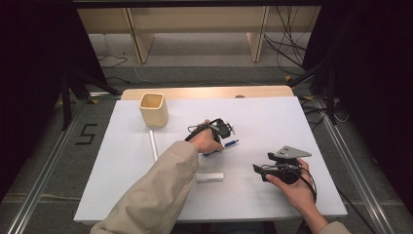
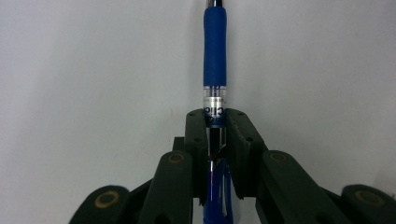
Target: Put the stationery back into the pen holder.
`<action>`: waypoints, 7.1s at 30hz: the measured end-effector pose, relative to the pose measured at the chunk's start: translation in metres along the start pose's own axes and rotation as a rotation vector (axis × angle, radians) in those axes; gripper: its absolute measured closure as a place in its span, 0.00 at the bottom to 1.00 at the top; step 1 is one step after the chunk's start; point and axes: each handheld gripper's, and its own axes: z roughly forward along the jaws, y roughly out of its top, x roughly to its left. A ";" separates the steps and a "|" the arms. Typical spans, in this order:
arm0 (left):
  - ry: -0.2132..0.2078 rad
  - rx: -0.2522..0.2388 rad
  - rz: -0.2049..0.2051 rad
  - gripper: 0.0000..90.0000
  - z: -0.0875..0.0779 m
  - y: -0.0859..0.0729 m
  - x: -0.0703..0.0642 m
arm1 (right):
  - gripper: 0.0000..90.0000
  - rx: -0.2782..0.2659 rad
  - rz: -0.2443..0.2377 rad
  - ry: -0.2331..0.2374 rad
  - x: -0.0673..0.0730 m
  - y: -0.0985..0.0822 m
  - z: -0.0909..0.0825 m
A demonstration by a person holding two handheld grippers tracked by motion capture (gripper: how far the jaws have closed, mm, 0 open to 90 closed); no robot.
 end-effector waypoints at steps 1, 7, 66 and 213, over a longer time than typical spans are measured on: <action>0.004 -0.018 -0.007 0.88 -0.003 -0.002 0.001 | 0.27 0.000 -0.001 -0.001 0.000 0.000 0.000; 0.030 -0.152 -0.072 0.88 -0.019 -0.017 0.003 | 0.27 -0.003 0.000 -0.002 0.000 0.000 0.001; 0.370 -0.606 -0.536 0.88 -0.100 -0.174 0.056 | 0.27 -0.001 -0.001 -0.007 0.001 0.000 0.001; 0.342 -0.052 -1.198 0.58 -0.072 -0.182 0.090 | 0.26 -0.001 -0.008 -0.001 0.002 0.000 0.001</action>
